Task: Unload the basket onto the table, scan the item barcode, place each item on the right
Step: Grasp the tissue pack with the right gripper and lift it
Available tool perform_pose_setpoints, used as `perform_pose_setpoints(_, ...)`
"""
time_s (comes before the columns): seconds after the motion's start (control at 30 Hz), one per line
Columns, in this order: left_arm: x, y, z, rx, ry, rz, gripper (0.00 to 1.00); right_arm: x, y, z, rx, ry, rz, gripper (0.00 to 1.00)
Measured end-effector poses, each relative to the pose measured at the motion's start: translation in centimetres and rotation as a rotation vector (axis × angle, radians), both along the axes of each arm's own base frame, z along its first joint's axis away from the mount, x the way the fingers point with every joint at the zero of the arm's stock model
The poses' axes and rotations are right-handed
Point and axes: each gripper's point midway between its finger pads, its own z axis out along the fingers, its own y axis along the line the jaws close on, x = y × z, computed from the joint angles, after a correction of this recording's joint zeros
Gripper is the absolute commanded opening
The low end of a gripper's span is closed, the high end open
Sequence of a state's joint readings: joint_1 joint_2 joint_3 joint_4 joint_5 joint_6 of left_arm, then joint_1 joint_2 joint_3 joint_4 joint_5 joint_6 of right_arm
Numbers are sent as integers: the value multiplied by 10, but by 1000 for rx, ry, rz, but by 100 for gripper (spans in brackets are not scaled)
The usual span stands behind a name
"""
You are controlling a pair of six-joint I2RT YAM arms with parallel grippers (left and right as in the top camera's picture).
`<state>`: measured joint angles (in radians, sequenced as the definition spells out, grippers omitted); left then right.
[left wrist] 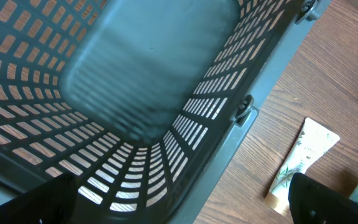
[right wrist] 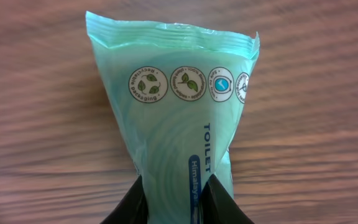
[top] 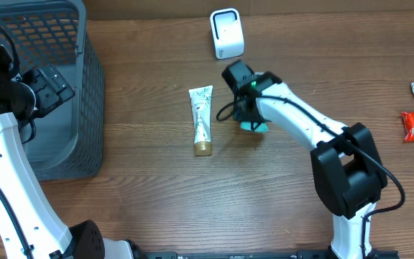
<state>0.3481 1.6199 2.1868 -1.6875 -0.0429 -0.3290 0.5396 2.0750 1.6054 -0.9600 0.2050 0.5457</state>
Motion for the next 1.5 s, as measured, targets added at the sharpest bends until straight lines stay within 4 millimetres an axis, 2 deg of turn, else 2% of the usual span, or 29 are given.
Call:
perform_pose_setpoints(0.07,0,0,0,0,0,0,100,6,9,8,82,10,-1,4)
perform_pose_setpoints(0.23,0,0,0,0,0,0,100,5,20,12,306,108,8,4)
perform_pose_setpoints(0.4,0,0,0,0,0,0,100,13,31,30,615,175,46,4)
perform_pose_setpoints(0.53,0,0,0,0,0,0,100,8,36,42,826,234,67,4)
perform_pose_setpoints(0.63,0,0,0,0,0,0,100,-2,41,41,933,279,82,4)
perform_pose_setpoints(0.7,0,0,0,0,0,0,100,-12,40,37,985,322,72,12)
perform_pose_setpoints(0.77,0,0,0,0,0,0,100,-21,38,30,1015,368,42,30)
perform_pose_setpoints(0.87,0,0,0,0,0,0,100,-26,27,21,1009,395,-2,59)
perform_pose_setpoints(0.9,0,0,0,0,0,0,100,-23,15,14,974,387,-43,67)
perform_pose_setpoints(0.93,0,0,0,0,0,0,100,-22,11,12,962,383,-52,68)
perform_pose_setpoints(1.03,0,0,0,0,0,0,100,-15,-21,-3,862,362,-137,68)
perform_pose_setpoints(1.13,0,0,0,0,0,0,100,-17,-52,-14,762,367,-199,68)
perform_pose_setpoints(1.23,0,0,0,0,0,0,100,-23,-74,-12,683,390,-201,72)
perform_pose_setpoints(1.33,0,0,0,0,0,0,100,-17,-77,3,643,368,-125,82)
perform_pose_setpoints(1.5,0,0,0,0,0,0,100,-14,-56,14,641,334,9,82)
